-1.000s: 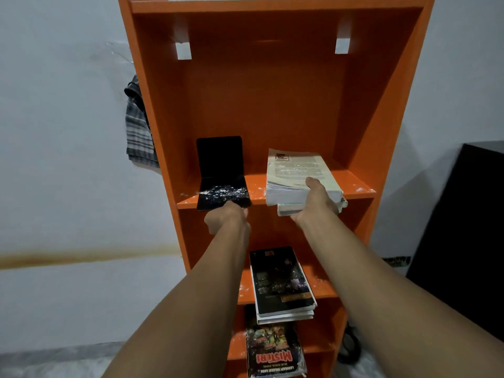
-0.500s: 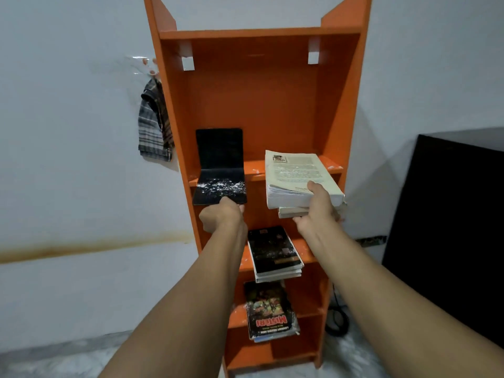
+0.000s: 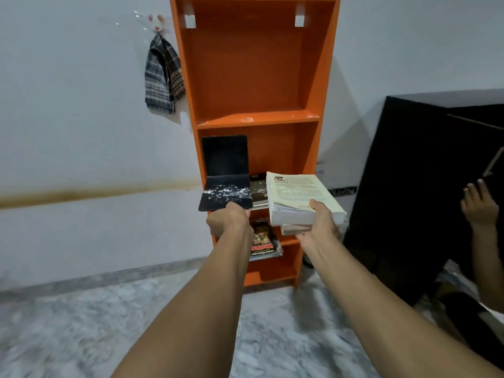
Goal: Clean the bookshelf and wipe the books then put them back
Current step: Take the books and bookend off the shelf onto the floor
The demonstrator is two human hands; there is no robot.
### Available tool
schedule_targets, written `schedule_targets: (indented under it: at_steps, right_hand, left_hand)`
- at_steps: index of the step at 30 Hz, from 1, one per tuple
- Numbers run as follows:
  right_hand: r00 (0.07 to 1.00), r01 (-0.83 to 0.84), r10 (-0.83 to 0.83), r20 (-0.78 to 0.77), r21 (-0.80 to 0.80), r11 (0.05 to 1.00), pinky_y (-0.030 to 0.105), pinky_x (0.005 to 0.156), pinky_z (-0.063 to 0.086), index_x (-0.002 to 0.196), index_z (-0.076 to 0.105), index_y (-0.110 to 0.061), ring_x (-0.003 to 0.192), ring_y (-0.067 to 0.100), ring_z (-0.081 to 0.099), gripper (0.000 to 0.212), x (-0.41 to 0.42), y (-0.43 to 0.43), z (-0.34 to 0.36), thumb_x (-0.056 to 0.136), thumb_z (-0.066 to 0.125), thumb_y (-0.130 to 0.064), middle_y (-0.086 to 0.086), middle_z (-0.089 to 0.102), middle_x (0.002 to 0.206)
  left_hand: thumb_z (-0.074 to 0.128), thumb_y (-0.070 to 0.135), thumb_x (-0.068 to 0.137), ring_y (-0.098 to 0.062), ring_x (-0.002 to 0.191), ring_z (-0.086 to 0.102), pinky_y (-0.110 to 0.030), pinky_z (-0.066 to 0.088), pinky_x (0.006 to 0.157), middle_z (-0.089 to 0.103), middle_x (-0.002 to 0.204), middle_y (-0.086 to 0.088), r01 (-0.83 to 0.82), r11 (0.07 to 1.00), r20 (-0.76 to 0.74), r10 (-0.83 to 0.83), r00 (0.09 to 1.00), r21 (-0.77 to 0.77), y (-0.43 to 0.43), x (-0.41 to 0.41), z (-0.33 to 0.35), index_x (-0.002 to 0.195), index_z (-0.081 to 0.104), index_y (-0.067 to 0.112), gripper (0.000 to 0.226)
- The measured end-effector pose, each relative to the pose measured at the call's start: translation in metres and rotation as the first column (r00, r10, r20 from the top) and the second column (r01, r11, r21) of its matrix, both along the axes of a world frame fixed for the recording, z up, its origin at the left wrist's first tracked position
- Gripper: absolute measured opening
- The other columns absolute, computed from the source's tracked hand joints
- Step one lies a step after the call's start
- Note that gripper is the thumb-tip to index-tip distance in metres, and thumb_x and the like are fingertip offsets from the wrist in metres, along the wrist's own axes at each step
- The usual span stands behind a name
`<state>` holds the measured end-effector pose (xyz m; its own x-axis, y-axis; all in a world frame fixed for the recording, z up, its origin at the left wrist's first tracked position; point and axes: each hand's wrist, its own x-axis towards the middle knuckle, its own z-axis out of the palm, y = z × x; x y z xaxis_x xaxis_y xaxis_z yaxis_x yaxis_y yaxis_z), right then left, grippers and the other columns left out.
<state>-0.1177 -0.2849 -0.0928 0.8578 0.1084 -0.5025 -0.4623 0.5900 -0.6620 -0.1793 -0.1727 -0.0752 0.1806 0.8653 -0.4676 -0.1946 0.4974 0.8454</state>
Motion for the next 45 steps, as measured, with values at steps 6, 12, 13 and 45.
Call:
schedule_targets:
  at_steps: [6, 12, 13, 45]
  right_hand:
    - [0.996, 0.028, -0.033, -0.081, -0.062, 0.998, 0.05, 0.067, 0.06, 0.111, 0.053, -0.009, 0.082, 0.033, 0.07, 0.045, -0.017, -0.024, -0.047, 0.073, 0.078, -0.008, 0.016, 0.068, 0.102]
    - [0.985, -0.001, -0.028, -0.173, -0.168, 0.986, 0.054, 0.073, 0.058, 0.115, 0.047, -0.008, 0.085, 0.034, 0.069, 0.053, -0.001, -0.025, -0.104, 0.072, 0.079, -0.012, 0.016, 0.066, 0.103]
    - [0.981, -0.001, -0.032, -0.189, -0.175, 0.985, 0.05, 0.071, 0.059, 0.113, 0.048, -0.009, 0.083, 0.032, 0.069, 0.051, 0.005, -0.025, -0.115, 0.073, 0.079, -0.011, 0.015, 0.065, 0.101]
    - [0.937, -0.172, 0.067, -0.343, -0.286, 0.942, 0.042, 0.067, 0.057, 0.105, 0.056, -0.012, 0.079, 0.025, 0.065, 0.033, 0.168, 0.057, -0.835, 0.08, 0.076, -0.014, 0.009, 0.065, 0.093]
  left_hand:
    - [0.062, 0.009, 0.086, -0.024, 0.07, 0.071, -0.031, 0.059, 0.062, 0.072, 0.089, -0.012, -0.009, 0.996, -0.15, -0.005, 0.989, -0.093, -0.016, -0.01, -0.069, 0.099, 0.063, 0.004, 0.014]
    - [0.058, 0.004, 0.09, -0.02, 0.062, 0.068, -0.029, 0.054, 0.053, 0.067, 0.088, -0.012, -0.052, 0.977, -0.199, 0.01, 0.98, -0.207, -0.025, -0.004, -0.132, 0.097, 0.058, 0.003, 0.006]
    - [0.057, 0.002, 0.089, -0.02, 0.06, 0.066, -0.028, 0.052, 0.052, 0.065, 0.087, -0.012, -0.065, 0.974, -0.199, 0.021, 0.98, -0.217, -0.025, 0.001, -0.145, 0.094, 0.056, 0.005, 0.005]
    - [0.066, 0.01, 0.081, -0.034, 0.081, 0.07, -0.034, 0.056, 0.07, 0.07, 0.093, -0.022, -0.136, 0.92, -0.336, 0.004, 0.942, -0.368, 0.064, 0.145, -0.91, 0.078, 0.055, 0.002, 0.014]
